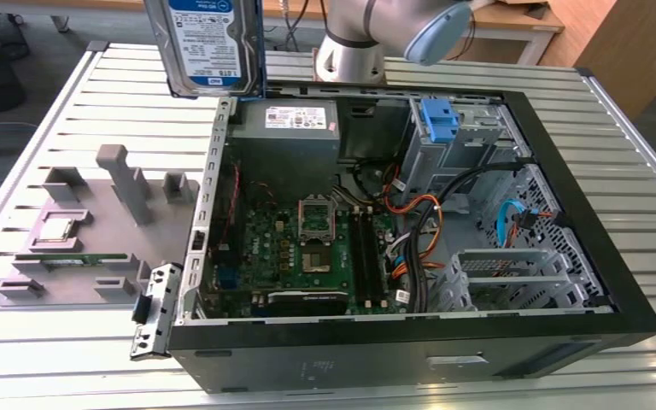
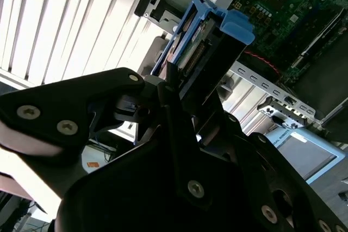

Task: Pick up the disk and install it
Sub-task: 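Pick up the disk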

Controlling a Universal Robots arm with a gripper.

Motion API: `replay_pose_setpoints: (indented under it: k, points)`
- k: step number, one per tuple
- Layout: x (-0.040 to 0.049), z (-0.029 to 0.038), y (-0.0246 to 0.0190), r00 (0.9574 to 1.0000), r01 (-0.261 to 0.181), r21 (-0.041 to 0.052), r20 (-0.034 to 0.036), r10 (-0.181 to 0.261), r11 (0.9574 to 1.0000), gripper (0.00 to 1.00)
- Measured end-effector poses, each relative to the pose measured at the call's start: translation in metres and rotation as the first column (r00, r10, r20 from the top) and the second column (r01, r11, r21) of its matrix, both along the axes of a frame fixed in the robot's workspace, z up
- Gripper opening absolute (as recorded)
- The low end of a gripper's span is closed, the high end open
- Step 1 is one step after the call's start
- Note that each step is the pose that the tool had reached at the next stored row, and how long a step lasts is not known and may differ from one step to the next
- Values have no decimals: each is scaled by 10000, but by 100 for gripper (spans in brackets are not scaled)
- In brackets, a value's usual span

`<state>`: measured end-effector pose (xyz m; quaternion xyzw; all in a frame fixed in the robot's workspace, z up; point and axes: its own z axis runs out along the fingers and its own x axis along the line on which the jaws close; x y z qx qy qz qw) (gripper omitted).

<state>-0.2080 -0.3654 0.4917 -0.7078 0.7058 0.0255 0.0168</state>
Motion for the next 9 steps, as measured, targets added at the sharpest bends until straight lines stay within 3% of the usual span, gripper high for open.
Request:
replay_pose_setpoints:
  k: [9]
  points:
    - [95,0,0,10000,1,0,0,-1,10000,35]
